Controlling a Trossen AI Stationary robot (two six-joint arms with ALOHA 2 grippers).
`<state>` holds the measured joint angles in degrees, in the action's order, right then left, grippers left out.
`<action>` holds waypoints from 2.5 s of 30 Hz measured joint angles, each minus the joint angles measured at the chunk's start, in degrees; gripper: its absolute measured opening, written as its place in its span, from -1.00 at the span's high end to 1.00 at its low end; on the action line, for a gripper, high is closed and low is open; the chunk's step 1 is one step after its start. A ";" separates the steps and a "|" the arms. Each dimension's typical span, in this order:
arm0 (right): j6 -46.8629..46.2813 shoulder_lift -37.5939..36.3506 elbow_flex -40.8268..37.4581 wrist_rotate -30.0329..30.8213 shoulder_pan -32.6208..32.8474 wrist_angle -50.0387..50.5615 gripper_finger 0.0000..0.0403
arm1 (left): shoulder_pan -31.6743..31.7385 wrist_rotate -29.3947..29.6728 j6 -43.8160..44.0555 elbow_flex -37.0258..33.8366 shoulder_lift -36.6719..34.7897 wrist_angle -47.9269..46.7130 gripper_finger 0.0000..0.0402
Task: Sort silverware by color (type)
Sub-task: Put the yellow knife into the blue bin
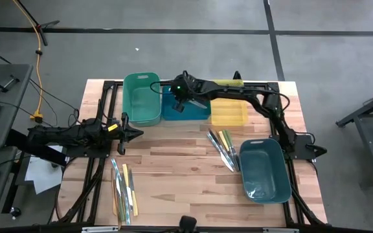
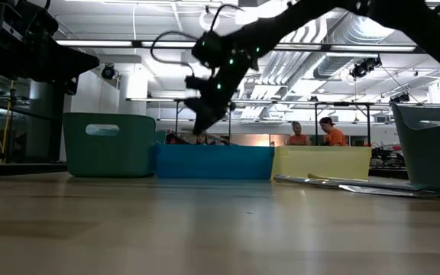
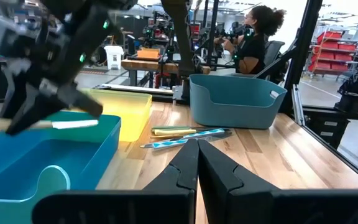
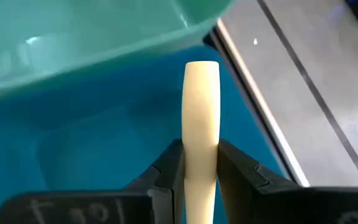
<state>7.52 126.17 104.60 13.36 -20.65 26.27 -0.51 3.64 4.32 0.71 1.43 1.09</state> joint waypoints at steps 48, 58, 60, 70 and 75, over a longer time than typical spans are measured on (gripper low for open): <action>-6.09 -30.40 -38.44 -10.00 7.63 -16.79 0.01 | -0.01 -0.01 0.02 0.00 0.02 -0.01 1.00; -6.66 -46.26 -63.69 -10.12 20.56 -58.01 0.01 | 0.00 -0.02 3.08 0.02 0.00 1.81 1.00; -2.96 -47.65 -64.27 -9.99 22.13 -60.01 0.01 | 0.00 -0.02 3.07 0.02 0.04 1.55 1.00; 2.80 -49.14 -61.18 -8.59 24.55 -59.99 0.01 | 0.00 -0.20 4.15 0.02 0.04 1.88 1.00; 1.73 -49.14 -61.18 -6.19 24.53 -59.50 0.01 | 0.00 0.13 4.13 0.02 0.04 3.13 1.00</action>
<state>9.25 77.03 43.42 7.17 3.88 -33.22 -0.51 3.77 8.45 0.73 1.48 4.22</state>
